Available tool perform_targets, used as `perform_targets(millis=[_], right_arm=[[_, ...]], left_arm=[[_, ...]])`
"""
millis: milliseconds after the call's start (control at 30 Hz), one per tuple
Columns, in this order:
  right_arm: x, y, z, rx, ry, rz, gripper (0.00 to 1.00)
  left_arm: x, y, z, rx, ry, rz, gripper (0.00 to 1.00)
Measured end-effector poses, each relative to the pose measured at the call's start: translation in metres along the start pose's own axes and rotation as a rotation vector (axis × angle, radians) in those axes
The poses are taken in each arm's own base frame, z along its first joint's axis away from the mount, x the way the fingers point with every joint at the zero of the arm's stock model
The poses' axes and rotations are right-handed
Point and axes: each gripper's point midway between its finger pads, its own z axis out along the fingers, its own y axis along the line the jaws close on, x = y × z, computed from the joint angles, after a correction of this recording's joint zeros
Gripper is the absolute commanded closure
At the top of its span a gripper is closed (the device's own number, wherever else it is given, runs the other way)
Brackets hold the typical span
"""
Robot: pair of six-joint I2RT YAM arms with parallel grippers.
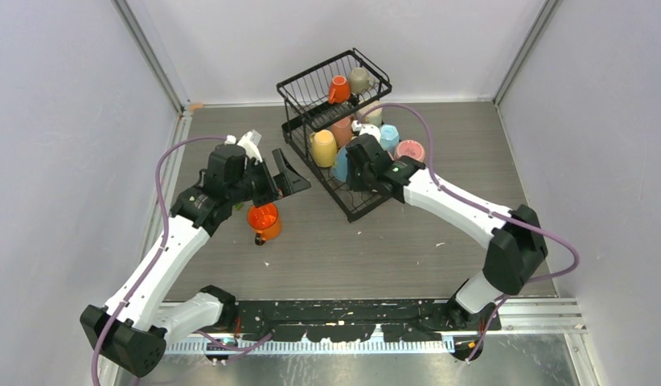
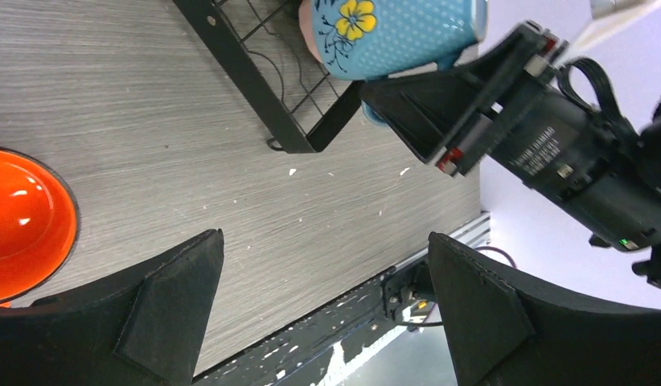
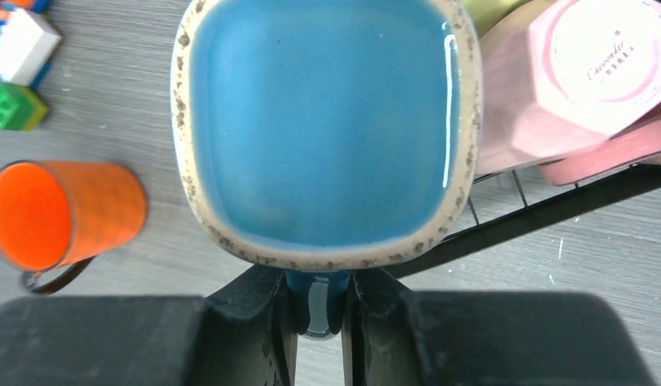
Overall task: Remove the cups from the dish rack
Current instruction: Unload the cup from the dish rack.
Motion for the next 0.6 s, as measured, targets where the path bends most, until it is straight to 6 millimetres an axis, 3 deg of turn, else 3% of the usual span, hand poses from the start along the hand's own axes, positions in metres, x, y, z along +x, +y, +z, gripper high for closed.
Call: perform_targets(millis=[267,600], right_arm=[[-0.014,0.020,-0.052,-0.168,-0.032,0.087,0.99],[-0.018,0.055,-0.094,-0.413,0.011,0.189,0.99]], left_arm=[[-0.005,-0.012,0.010,0.068,-0.010,-0.047,0.00],[-0.018,-0.037,0.019,0.208,-0.028,-0.149,0.01]])
